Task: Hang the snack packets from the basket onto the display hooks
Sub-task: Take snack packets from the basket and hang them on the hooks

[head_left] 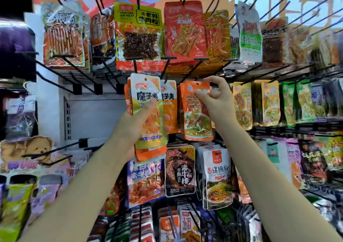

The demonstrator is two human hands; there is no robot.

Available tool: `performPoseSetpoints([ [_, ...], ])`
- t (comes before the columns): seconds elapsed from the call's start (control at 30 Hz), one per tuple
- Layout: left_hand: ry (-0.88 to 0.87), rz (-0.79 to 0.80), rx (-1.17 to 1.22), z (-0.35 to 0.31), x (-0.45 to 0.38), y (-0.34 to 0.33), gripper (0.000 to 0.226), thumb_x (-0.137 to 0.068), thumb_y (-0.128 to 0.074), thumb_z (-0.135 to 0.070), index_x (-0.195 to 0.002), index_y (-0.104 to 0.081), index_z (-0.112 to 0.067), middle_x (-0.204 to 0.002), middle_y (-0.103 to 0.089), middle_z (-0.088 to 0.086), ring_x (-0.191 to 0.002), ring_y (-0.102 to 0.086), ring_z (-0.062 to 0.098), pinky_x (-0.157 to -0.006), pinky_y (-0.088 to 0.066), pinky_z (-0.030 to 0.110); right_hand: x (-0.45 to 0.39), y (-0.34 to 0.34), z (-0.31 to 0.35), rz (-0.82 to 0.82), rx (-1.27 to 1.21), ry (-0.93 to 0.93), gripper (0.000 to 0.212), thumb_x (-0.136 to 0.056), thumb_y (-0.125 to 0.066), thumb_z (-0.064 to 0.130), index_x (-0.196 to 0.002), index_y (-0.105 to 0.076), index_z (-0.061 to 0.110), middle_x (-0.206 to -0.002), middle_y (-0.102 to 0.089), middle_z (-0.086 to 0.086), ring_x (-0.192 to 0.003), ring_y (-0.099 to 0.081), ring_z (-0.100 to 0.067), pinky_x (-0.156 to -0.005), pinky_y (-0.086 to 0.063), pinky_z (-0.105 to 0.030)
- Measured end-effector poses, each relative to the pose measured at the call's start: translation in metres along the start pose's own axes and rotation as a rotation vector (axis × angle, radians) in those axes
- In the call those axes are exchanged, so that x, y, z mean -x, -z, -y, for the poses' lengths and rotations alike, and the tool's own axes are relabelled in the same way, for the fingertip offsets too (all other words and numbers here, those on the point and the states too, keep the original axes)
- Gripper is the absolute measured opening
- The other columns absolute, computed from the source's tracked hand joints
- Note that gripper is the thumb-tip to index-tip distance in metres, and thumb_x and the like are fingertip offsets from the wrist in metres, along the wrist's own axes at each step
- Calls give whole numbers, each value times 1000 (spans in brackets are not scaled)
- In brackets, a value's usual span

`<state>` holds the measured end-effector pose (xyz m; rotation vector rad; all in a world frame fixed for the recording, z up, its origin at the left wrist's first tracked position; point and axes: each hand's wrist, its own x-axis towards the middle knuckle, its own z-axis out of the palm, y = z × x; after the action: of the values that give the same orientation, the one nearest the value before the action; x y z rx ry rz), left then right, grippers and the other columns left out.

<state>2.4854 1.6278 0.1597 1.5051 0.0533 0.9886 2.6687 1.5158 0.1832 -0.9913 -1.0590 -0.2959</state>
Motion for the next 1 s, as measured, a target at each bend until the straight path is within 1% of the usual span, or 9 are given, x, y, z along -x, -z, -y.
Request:
performPoseSetpoints([
  [0.13,11,5,-14,2,-4,-7,38,-97,-61,-37,-114,-70,-3,-96,-76,20,-71,-73,32,-63,-61,39,-12,2,1,-10,61,30,17,-94,-71,13,-109,-67,21,-84,-72,-9,-73,-69,-21,-63,-57,-30],
  [0.23,47,10,-15,2,-8,-11,35,-100,-58,-31,-110,-71,0,-95,-76,20,-68,-73,31,-61,-61,38,-22,2,-2,-17,120,32,22,-95,-70,15,-116,-67,20,-85,-69,-12,-70,-66,-19,-61,-54,-29],
  [0.37,76,25,-3,3,-13,-11,30,-99,-52,-22,-96,-74,-1,-96,-76,20,-69,-73,31,-61,-60,37,-33,2,-12,22,151,5,26,-95,-68,12,-121,-65,16,-89,-67,-2,-68,-64,6,-63,-55,-17],
  [0.47,30,34,-47,5,-15,-12,25,-100,-52,-18,-99,-72,-4,-99,-77,19,-72,-75,31,-63,-62,40,-31,3,-19,-8,444,69,30,-95,-70,26,-125,-68,22,-98,-52,-2,-78,-55,2,-64,-38,-6],
  [0.6,-54,22,-66,12,-19,-12,28,-83,-71,-23,-108,-73,-10,-104,-76,16,-88,-76,34,-81,-62,50,-13,-1,-8,-126,492,255,23,-99,-63,33,-101,-76,14,-96,-56,-7,-78,-49,1,-69,-37,-13],
  [0.7,-100,42,-61,16,-21,-14,34,-72,-77,-22,-105,-74,-15,-105,-77,13,-92,-75,32,-81,-60,45,6,-12,10,161,288,128,34,-98,-63,40,-83,-71,10,-68,-62,2,-62,-55,-4,-60,-41,-24],
  [0.8,-99,58,-21,16,-16,-20,32,-71,-76,-19,-102,-73,-13,-98,-78,12,-84,-76,28,-69,-61,37,16,-25,11,377,211,13,16,-97,-66,30,-105,-70,17,-86,-70,12,-70,-62,6,-61,-48,-13],
  [0.93,-81,-45,-76,9,-11,-8,10,-90,-69,-19,-93,-69,-10,-79,-77,7,-63,-73,21,-58,-60,32,8,-19,-2,210,54,-64,19,-95,-69,31,-112,-63,24,-108,-73,0,-97,-71,-18,-84,-60,-43],
  [1.0,-80,-83,-78,6,-9,6,14,-96,-56,-10,-90,-66,-2,-75,-75,10,-58,-69,22,-56,-58,33,3,-13,-7,130,27,-81,29,-91,-73,30,-115,-58,25,-107,-71,-2,-94,-70,-21,-86,-58,-55],
])
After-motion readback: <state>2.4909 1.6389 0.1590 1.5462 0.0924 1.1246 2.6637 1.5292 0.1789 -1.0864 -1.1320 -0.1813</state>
